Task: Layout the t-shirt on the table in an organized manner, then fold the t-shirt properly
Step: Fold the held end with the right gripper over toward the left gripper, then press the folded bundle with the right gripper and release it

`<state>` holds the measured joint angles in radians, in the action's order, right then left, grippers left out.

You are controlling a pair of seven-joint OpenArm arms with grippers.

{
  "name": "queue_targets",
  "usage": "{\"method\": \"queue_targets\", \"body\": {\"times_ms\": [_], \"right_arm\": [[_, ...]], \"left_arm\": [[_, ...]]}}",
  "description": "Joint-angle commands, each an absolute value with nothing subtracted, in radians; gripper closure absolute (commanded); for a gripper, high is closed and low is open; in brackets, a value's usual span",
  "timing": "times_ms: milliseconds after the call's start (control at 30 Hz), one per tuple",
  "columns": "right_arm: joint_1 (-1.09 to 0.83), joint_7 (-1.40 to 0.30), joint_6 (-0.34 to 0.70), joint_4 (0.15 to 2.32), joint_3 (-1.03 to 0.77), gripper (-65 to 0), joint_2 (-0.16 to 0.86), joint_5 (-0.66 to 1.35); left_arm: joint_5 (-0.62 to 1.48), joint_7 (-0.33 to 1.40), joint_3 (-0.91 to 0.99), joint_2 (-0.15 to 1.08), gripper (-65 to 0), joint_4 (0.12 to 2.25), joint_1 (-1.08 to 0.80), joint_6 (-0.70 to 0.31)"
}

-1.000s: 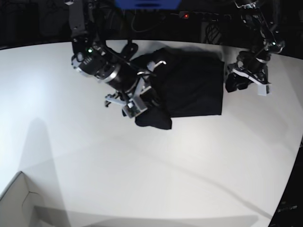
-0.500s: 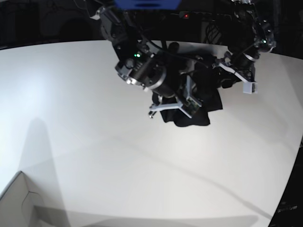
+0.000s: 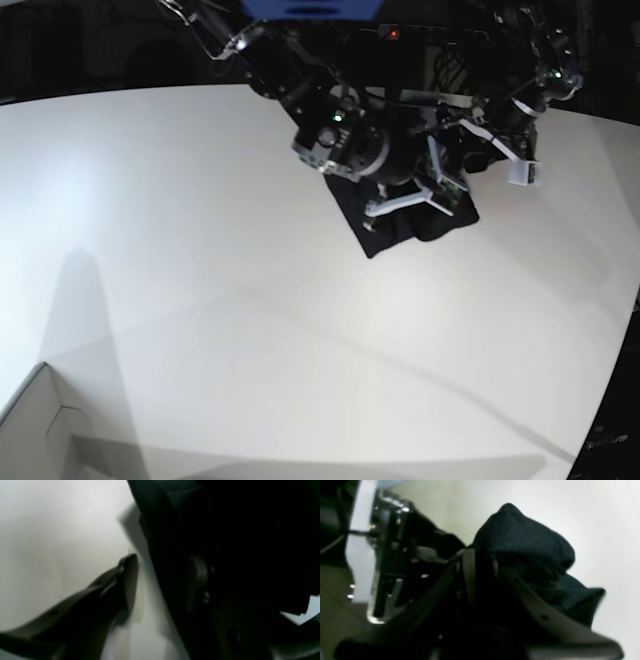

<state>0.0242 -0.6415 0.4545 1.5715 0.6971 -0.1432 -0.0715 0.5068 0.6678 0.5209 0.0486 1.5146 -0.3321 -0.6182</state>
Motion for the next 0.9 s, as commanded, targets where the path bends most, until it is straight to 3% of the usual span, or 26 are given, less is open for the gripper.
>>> {"method": "queue_targets", "body": {"times_ms": [0, 233, 500, 633, 867], "right_arm": [[0.042, -0.608, 0.453, 1.589, 0.696, -14.1, -0.157, -0.059], [0.036, -0.611, 0.453, 1.636, 0.694, -29.1, -0.157, -0.059], [-0.016, -0.616, 0.453, 1.817, 0.559, -30.1, -0.148, -0.061], [-0.013, -0.618, 0.453, 1.81, 0.414, -30.3, -0.15, -0.056], [0.01, -0.611, 0.453, 1.684, 0.38, -32.1, -0.15, -0.056]], "left_arm": [[0.47, 0.716, 0.522, 0.05, -29.7, 1.517, -0.346, -0.604], [0.476, 0.716, 0.524, 0.056, -30.1, 1.517, -0.366, -0.604], [0.478, 0.716, 0.595, 0.056, -30.1, 1.518, -0.412, -0.616], [0.478, 0.716, 0.634, 0.056, -30.2, 1.54, -0.412, -0.618], [0.478, 0.716, 0.639, 0.053, -30.2, 1.58, -0.414, -0.618]]}}
